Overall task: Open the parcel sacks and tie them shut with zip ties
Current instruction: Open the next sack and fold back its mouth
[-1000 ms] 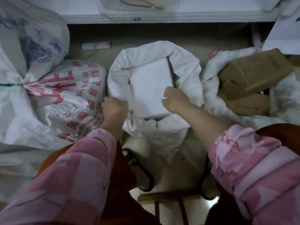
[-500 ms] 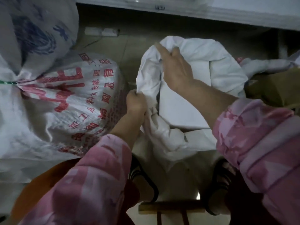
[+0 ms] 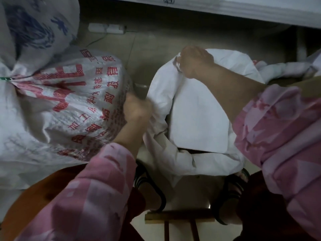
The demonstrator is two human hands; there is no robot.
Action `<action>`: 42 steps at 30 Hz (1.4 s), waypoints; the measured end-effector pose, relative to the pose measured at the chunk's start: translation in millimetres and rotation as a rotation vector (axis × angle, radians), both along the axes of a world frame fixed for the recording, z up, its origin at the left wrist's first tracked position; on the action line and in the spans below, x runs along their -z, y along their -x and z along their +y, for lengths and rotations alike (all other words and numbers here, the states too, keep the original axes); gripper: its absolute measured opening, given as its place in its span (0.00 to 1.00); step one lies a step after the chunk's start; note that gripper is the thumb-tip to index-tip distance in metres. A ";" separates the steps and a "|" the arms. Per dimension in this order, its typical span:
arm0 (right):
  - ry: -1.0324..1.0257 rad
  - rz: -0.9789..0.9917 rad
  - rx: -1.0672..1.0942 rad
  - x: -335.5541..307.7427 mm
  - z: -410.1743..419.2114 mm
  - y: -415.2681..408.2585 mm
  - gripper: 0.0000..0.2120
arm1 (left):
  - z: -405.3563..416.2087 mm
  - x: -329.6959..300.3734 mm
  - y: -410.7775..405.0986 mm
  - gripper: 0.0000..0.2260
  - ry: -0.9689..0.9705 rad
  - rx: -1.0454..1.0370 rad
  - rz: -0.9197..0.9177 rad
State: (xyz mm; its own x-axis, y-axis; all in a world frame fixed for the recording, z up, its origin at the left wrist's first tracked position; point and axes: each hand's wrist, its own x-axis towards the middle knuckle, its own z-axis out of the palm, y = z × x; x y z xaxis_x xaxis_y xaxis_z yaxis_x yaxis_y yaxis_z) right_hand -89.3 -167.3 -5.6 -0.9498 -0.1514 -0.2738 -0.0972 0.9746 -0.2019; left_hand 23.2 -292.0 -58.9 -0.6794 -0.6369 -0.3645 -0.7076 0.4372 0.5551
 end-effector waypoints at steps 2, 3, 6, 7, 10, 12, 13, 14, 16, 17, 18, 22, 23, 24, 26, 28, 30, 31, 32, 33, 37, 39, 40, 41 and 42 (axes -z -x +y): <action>0.021 0.023 0.006 -7.1 -1.3 -0.8 0.11 | 23.0 -16.0 -0.1 0.18 0.046 0.004 0.205; 0.016 0.022 -0.002 -9.2 -2.8 -1.9 0.10 | 36.7 -20.9 0.3 0.21 0.048 0.069 0.254; 0.025 -0.035 -0.062 -20.6 -7.5 -11.9 0.08 | 59.7 -21.2 8.2 0.20 0.041 0.157 0.286; 0.043 -0.070 -0.076 -24.8 -4.8 -11.3 0.07 | 59.8 -20.2 12.0 0.18 0.052 0.156 0.288; 0.148 -0.107 -0.070 -31.1 7.3 -9.6 0.08 | 54.7 -16.5 23.2 0.18 -0.026 0.169 0.263; 0.375 -0.034 -0.023 -31.0 16.4 -15.0 0.08 | 47.4 -10.6 31.1 0.19 -0.101 0.085 0.240; 0.476 0.019 -0.013 -29.6 21.5 -21.2 0.17 | 44.4 -12.6 35.0 0.18 -0.166 0.026 0.215; 0.493 0.094 -0.037 -26.5 27.1 -29.7 0.23 | 40.2 -12.8 38.0 0.18 -0.263 -0.041 0.157; 0.298 0.258 -0.114 -14.1 37.2 -46.6 0.25 | 29.2 -13.5 39.2 0.17 -0.363 -0.077 0.071; 0.175 0.318 -0.148 -4.7 41.7 -52.5 0.25 | 27.9 -21.2 39.7 0.17 -0.341 -0.068 0.046; 0.090 0.360 -0.161 5.1 45.4 -54.9 0.26 | 26.5 -19.3 37.6 0.17 -0.246 0.026 0.002; -0.045 0.463 -0.165 22.7 50.4 -49.5 0.19 | 21.3 -7.6 47.2 0.17 -0.508 0.053 -0.025; -0.062 0.461 -0.187 23.7 51.2 -48.3 0.16 | 22.1 -11.6 45.2 0.17 -0.546 0.089 -0.041; -0.058 0.434 -0.199 24.0 52.2 -47.1 0.13 | 23.0 -15.3 39.6 0.17 -0.557 0.125 -0.052; 0.016 0.337 -0.176 28.6 54.5 -39.0 0.10 | 22.9 -19.1 33.3 0.17 -0.543 0.164 -0.078; 0.078 0.174 -0.091 26.9 52.7 -27.7 0.11 | 21.0 -11.8 33.7 0.17 -0.451 0.170 -0.125; 0.158 -0.004 0.046 19.2 49.0 -17.4 0.13 | 17.2 -5.1 35.2 0.16 -0.180 0.118 -0.024; 0.191 -0.072 0.101 14.0 48.1 -14.2 0.14 | 18.3 -7.4 34.0 0.15 -0.079 0.054 0.051; 0.214 -0.120 0.142 7.2 46.9 -13.3 0.13 | 22.0 -12.4 30.8 0.14 0.027 0.036 0.143; 0.237 -0.142 0.159 1.4 45.8 -11.8 0.13 | 30.1 -19.5 26.4 0.14 0.134 0.069 0.244; 0.373 -0.308 0.137 -18.1 46.9 -9.9 0.05 | 56.0 -20.7 10.0 0.24 0.349 0.569 0.439; 0.485 -0.454 0.202 -23.1 52.5 -10.9 0.10 | 48.4 -13.5 7.9 0.25 0.431 0.699 0.416; 0.557 -0.529 0.248 -24.5 56.0 -11.8 0.11 | 44.1 -13.2 8.6 0.24 0.458 0.715 0.412; 0.593 -0.566 0.281 -25.8 58.1 -14.6 0.11 | 41.8 -16.3 9.7 0.23 0.484 0.724 0.385; 0.606 -0.562 0.290 -24.7 58.8 -16.4 0.11 | 40.6 -19.6 12.3 0.22 0.503 0.739 0.330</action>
State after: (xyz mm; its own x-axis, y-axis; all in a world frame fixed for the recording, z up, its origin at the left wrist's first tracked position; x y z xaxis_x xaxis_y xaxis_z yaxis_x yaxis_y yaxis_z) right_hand -72.8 -108.5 19.1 -0.7220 -0.1961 -0.6635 0.4074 0.6546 -0.6368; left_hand 11.0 -251.4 -39.2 -0.9924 -0.0348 0.1177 0.0024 0.9533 0.3020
